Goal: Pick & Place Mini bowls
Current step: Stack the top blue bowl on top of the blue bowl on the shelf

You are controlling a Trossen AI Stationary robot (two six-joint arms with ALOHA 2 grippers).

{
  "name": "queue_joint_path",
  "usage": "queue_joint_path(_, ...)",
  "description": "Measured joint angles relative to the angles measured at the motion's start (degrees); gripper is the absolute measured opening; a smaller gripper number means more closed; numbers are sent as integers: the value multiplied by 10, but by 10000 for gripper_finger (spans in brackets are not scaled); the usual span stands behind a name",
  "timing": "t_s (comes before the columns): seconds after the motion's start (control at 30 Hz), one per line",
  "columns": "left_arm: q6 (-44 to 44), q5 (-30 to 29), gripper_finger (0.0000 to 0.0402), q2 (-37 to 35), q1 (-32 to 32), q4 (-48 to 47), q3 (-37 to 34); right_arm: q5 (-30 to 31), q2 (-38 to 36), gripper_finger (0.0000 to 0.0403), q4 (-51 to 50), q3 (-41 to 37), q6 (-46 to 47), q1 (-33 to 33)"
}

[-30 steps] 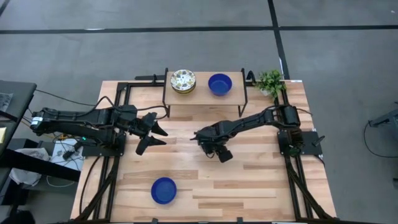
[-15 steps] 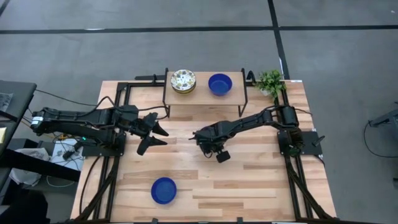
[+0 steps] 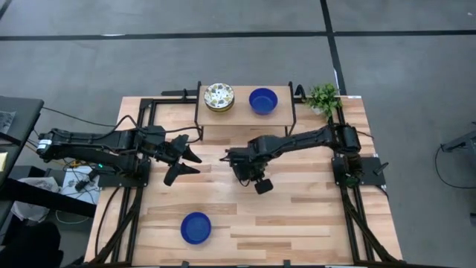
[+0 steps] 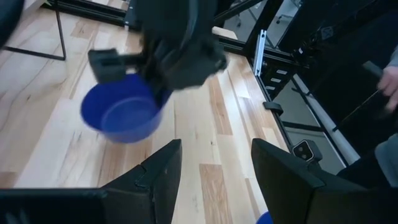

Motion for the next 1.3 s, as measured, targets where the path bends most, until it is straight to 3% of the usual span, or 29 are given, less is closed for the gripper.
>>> queue_joint_path(0.27,0,0,192,0,0,2,0,-207,-4,1,-116,159,-42,-19)
queue_joint_path(0.6,0,0,192,0,0,2,0,-565,-4,1,-144,235,-25,-76)
queue_joint_path(0.67,0,0,192,0,0,2,0,-609,-4,0,-143,235,-21,-80)
queue_joint_path(0.77,0,0,192,0,0,2,0,-620,-4,0,-143,235,-18,-81)
queue_joint_path(0.87,0,0,192,0,0,2,0,-598,-4,0,-143,235,-9,-79)
queue_joint_path(0.93,0,0,192,0,0,2,0,-549,-4,0,-142,235,3,-76)
queue_joint_path(1.13,0,0,192,0,0,2,0,-188,-3,0,-200,235,65,-55)
queue_joint_path(1.3,0,0,192,0,0,2,0,41,-3,0,-296,235,63,-38)
